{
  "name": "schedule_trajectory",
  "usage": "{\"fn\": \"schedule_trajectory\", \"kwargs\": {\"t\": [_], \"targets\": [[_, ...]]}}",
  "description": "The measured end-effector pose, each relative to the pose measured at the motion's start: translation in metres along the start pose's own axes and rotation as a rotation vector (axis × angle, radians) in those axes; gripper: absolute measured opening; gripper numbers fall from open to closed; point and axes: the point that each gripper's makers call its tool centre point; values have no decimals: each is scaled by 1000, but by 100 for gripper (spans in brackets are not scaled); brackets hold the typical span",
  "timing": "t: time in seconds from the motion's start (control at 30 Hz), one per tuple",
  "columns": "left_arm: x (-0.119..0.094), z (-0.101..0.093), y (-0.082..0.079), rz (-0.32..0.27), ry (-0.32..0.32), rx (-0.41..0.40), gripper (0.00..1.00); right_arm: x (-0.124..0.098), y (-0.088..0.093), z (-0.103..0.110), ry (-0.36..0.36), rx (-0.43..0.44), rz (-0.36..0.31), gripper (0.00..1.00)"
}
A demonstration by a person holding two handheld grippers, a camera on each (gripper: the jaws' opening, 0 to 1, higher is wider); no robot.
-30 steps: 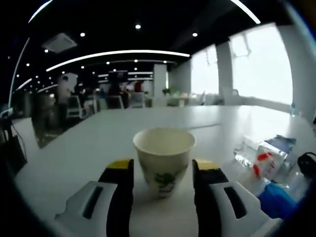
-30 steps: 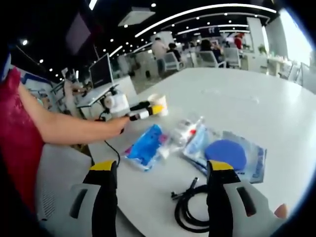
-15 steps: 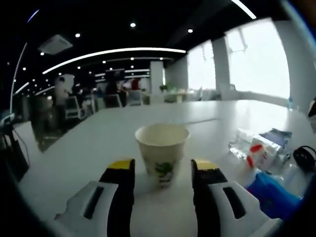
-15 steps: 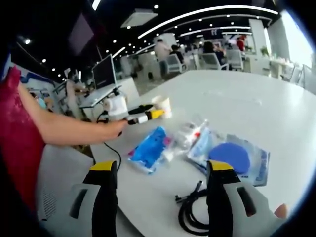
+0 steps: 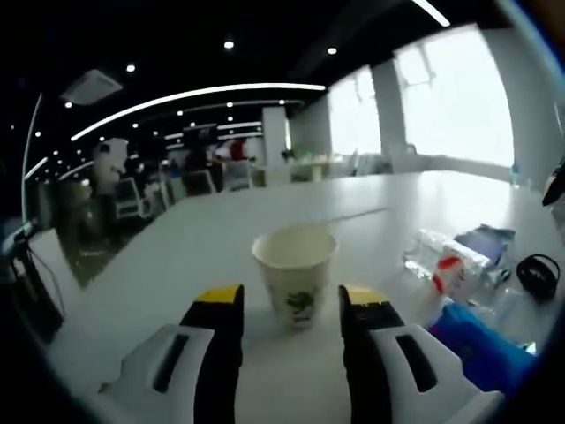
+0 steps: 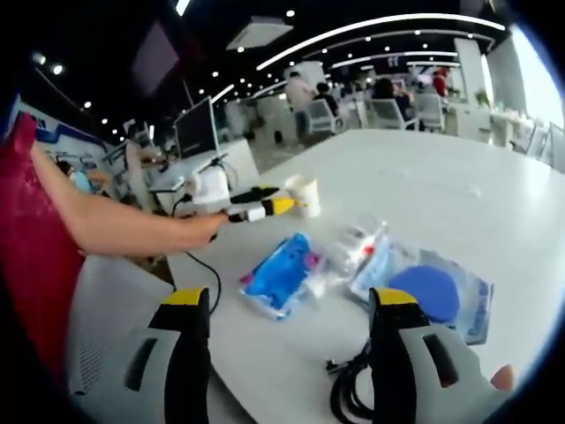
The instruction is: Arrange the tabletop items into an orderly group along one side of the table until the central work area is clear of visible clutter.
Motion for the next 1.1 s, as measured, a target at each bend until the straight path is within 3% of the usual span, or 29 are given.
{"fn": "schedule_trajectory", "kwargs": {"t": [0.47,1.1], "targets": [[-22,4,-26,-8,33,51,39,14,-2,22,-55,-40,13,73],[-48,-35,-47,-11,209,88,33,24,-2,46,-98,-114,47,72]]}}
Point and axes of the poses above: the point that each gripper's makers call its tool centre point, and the gripper's own axes: x roughly forward along the fingers, z roughly to its left, y roughly out of its underside, and after that the axes turned 2 degrees about x, right-handed
